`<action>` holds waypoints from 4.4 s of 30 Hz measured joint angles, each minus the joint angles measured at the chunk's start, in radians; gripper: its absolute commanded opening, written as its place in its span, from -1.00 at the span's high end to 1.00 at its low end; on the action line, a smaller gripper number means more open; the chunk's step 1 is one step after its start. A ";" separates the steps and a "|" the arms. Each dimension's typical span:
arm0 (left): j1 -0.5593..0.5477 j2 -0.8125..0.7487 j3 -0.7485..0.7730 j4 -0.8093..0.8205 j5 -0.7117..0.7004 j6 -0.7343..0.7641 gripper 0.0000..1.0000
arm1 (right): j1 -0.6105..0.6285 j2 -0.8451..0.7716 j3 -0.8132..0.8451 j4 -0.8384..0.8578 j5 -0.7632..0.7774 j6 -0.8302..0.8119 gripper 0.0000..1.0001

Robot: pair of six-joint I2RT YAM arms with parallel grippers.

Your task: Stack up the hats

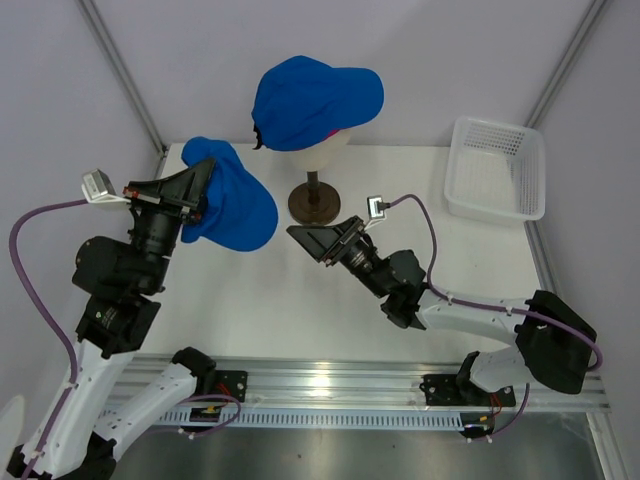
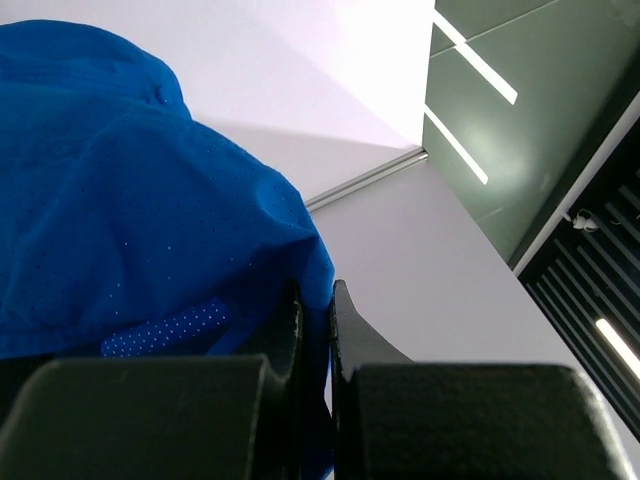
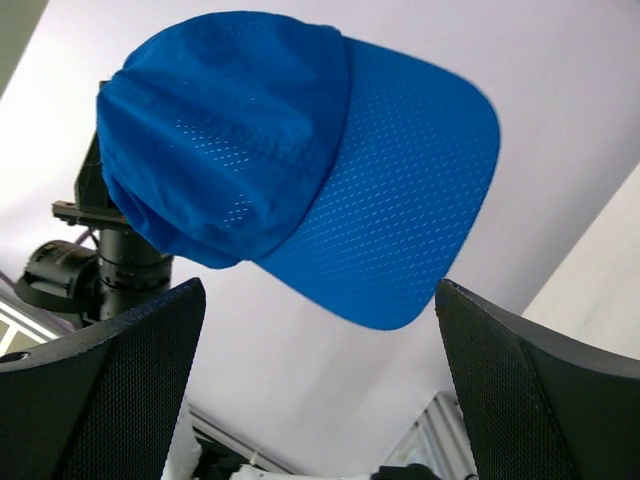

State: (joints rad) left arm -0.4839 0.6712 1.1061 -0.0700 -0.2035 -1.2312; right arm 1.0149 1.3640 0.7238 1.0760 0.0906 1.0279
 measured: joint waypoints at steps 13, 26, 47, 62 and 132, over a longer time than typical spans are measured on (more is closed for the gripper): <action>0.000 -0.004 0.000 0.006 0.017 0.000 0.99 | 0.011 0.121 0.077 0.018 -0.028 0.071 -0.99; 0.000 -0.006 0.016 0.008 0.033 -0.001 0.99 | 0.011 0.169 0.085 0.076 -0.051 0.083 -0.99; 0.000 -0.035 0.080 -0.125 0.064 0.074 0.99 | 0.011 0.248 0.203 0.185 -0.255 0.115 0.48; 0.000 -0.072 0.320 -0.401 -0.212 0.433 -0.99 | -0.103 0.031 0.636 -0.755 -0.285 -0.230 1.00; 0.675 0.353 0.058 -0.304 0.187 0.435 -0.86 | -0.705 0.859 1.877 -0.816 -1.255 0.156 1.00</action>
State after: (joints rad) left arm 0.1913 1.0245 1.1641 -0.3740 -0.0162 -0.7967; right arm 0.3096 2.2234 2.6011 0.2596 -1.1648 1.1839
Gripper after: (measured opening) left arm 0.934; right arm 0.020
